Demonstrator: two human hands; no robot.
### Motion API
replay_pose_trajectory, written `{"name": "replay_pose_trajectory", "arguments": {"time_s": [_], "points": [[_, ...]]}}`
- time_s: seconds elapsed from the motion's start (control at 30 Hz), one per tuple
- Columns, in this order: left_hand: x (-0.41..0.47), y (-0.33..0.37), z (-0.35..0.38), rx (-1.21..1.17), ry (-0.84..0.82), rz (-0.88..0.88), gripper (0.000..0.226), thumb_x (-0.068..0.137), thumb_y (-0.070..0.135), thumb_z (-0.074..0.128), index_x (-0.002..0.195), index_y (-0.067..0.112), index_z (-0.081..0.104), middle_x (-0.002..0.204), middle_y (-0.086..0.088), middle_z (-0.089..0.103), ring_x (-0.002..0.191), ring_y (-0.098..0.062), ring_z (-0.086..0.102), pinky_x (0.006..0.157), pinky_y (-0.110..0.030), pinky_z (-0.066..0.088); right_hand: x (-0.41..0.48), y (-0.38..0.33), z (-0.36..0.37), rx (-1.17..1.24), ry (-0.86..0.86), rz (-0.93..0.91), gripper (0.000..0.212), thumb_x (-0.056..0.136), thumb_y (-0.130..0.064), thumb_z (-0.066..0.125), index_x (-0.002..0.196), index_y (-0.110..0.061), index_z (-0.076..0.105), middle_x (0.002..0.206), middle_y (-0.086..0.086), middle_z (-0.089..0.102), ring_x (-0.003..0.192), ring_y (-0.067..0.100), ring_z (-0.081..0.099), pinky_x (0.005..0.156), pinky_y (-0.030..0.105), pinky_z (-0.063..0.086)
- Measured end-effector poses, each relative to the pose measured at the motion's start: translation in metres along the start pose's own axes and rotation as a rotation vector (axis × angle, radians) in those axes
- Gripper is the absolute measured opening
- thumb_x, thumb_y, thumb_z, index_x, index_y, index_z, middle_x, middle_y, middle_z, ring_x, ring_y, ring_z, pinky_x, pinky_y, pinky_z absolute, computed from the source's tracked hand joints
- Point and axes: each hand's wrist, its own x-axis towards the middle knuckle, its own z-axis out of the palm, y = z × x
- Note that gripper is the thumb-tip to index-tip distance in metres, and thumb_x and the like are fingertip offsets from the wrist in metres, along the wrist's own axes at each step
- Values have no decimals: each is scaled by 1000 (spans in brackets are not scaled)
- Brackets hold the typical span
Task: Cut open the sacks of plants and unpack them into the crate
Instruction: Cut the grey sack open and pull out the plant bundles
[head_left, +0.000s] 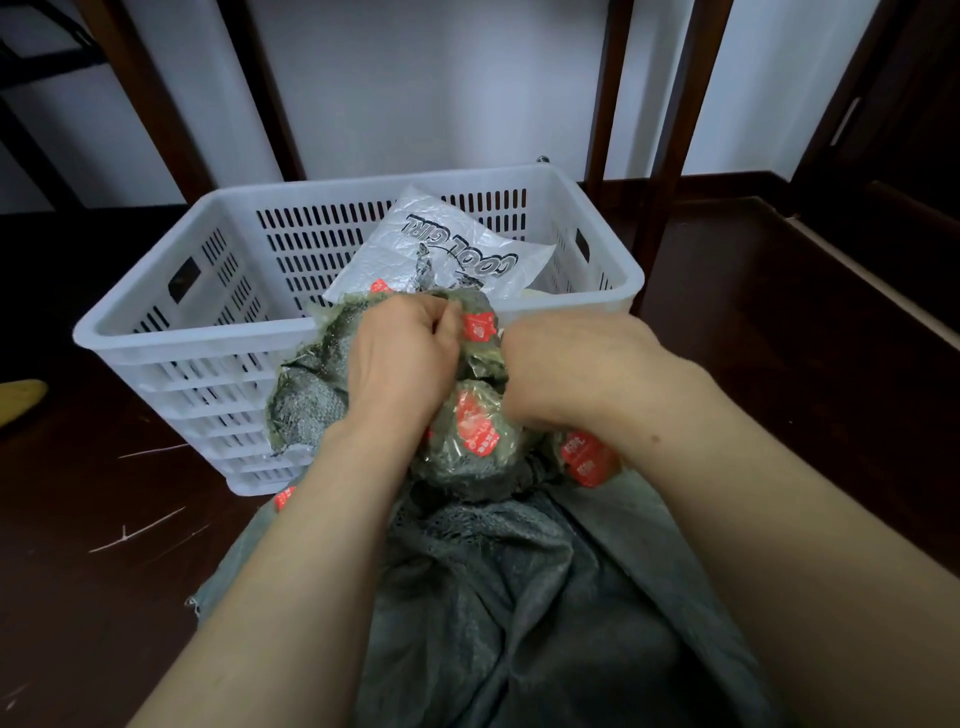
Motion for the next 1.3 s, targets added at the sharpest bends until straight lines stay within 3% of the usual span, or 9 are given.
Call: {"name": "replay_pose_trajectory", "arguments": {"time_s": [0.23,0.33,0.5,0.63,0.8,0.97,1.1,1.2,1.3], "points": [[8,-11,-7,-47,72,-79,32,94,36,53,83,13,73,72,-15,68,75,-36,63,71,-44,52,-4,22,-5,-10,-92,12,19,83,-10,48,64,-13,49,66,0,50,57,15,44,52,24,34],[8,-16,-9,-111,53,-127,32,92,39,57,82,14,73,70,-13,68,72,-34,63,72,-45,53,2,47,-13,289,-148,39,19,90,-16,57,77,-7,68,60,5,60,49,16,49,48,22,37],[7,-13,-7,-184,-26,-214,32,91,44,57,66,26,67,45,6,46,51,-21,43,67,-38,49,6,94,-18,794,-236,127,24,93,-18,51,76,-5,62,48,1,35,31,8,18,34,9,15],[6,-11,-3,-317,-23,-147,29,90,38,60,76,17,74,61,-12,64,55,-17,48,65,-37,51,25,87,4,1089,1,147,29,82,-33,68,76,-5,65,57,1,58,31,6,21,35,10,16],[3,8,-7,-423,-120,-125,41,93,40,55,69,12,72,50,0,57,48,-8,45,53,-22,37,40,58,32,1119,-12,41,33,72,-37,80,74,-9,61,35,-11,35,29,4,24,35,14,21],[4,4,-33,-335,-292,-373,81,71,83,36,117,23,66,114,-1,68,101,-15,61,91,-31,42,50,71,34,1436,234,209,35,79,-21,76,62,-11,47,40,-3,40,27,5,25,32,13,17],[10,14,-44,421,-444,-109,60,77,59,64,131,33,54,151,4,35,143,-26,16,115,-45,16,50,74,35,1502,286,180,36,79,-21,76,63,-12,46,41,-3,37,28,7,22,33,15,16],[10,46,-46,310,-310,-1,29,81,33,65,107,22,69,116,-5,66,112,-26,55,100,-40,42,51,70,31,1516,311,154,34,81,-22,75,64,-13,46,43,-3,36,28,5,23,33,14,17],[1,72,-36,342,-397,31,27,79,49,62,89,24,68,73,5,61,72,-18,58,66,-30,46,51,66,29,1513,310,118,26,83,-21,73,71,-11,53,45,-3,41,28,4,27,32,15,19]]}}
